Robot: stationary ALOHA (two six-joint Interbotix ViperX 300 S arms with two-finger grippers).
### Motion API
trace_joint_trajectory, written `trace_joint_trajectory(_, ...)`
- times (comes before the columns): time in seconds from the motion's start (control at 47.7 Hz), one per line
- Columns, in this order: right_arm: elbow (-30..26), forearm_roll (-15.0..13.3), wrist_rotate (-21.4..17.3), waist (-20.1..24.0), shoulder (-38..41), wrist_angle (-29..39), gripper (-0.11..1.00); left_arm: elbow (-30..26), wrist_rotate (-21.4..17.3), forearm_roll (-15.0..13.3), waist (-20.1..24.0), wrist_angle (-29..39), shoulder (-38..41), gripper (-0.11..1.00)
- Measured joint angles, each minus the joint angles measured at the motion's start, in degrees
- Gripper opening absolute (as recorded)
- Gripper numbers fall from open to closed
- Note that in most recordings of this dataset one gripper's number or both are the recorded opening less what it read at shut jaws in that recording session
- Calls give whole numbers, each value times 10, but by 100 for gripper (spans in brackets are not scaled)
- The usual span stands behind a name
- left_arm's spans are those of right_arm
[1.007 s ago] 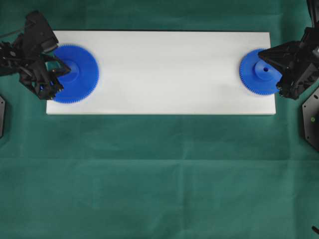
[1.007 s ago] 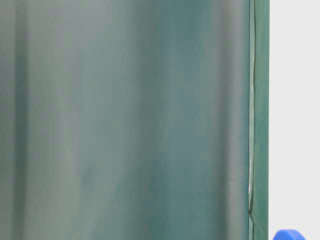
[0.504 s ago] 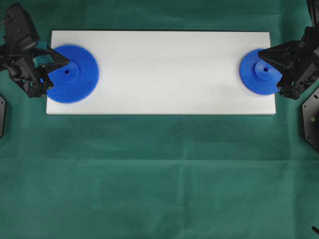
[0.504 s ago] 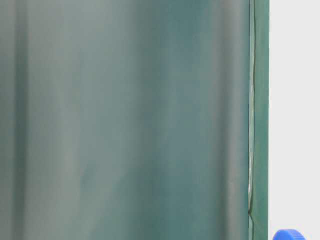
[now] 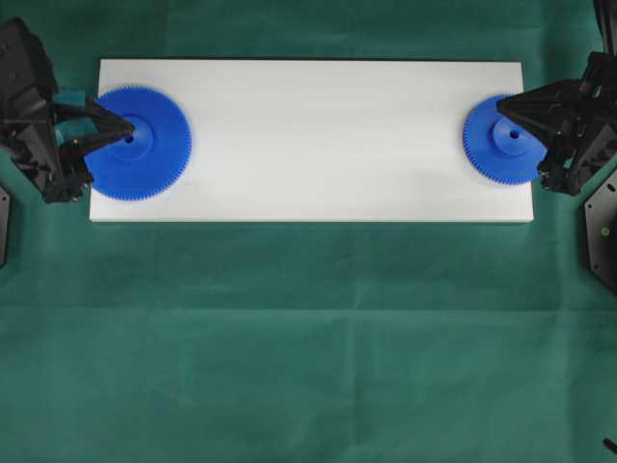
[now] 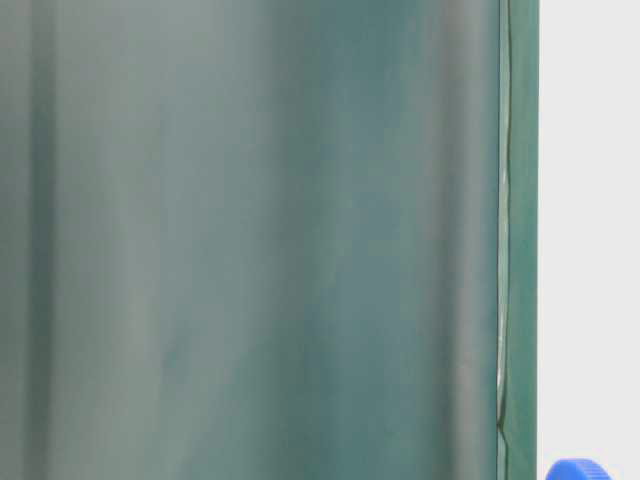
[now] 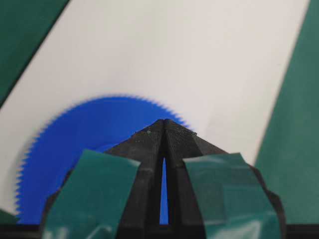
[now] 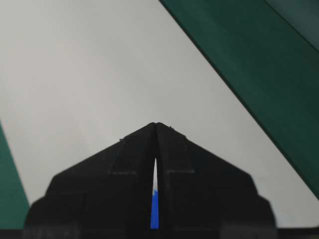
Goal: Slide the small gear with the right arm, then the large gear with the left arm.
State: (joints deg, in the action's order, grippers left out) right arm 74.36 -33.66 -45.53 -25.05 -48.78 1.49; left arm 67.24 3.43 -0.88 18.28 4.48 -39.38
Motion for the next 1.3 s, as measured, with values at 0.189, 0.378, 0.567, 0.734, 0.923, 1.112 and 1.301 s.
trace_joint_trajectory(0.189,-1,-1,2,29,0,-23,50,0,1,0,-38,-10,0,0)
trace_joint_trajectory(0.378,0,-3,8,81,-5,-43,50,1,2,0,-69,-21,-1,0)
trace_joint_trajectory(0.567,7,-7,8,135,-24,-60,50,3,2,0,-88,-28,-2,0)
trace_joint_trajectory(0.734,18,-7,8,161,-42,-64,50,4,1,0,-90,-29,-5,0)
trace_joint_trajectory(0.923,23,-7,8,163,-52,-63,50,7,0,0,-91,-29,-37,0)
trace_joint_trajectory(1.112,24,-7,8,163,-52,-63,50,21,0,0,-91,-30,-69,0)
trace_joint_trajectory(1.301,24,-7,8,163,-52,-62,50,31,0,0,-91,-30,-95,0)
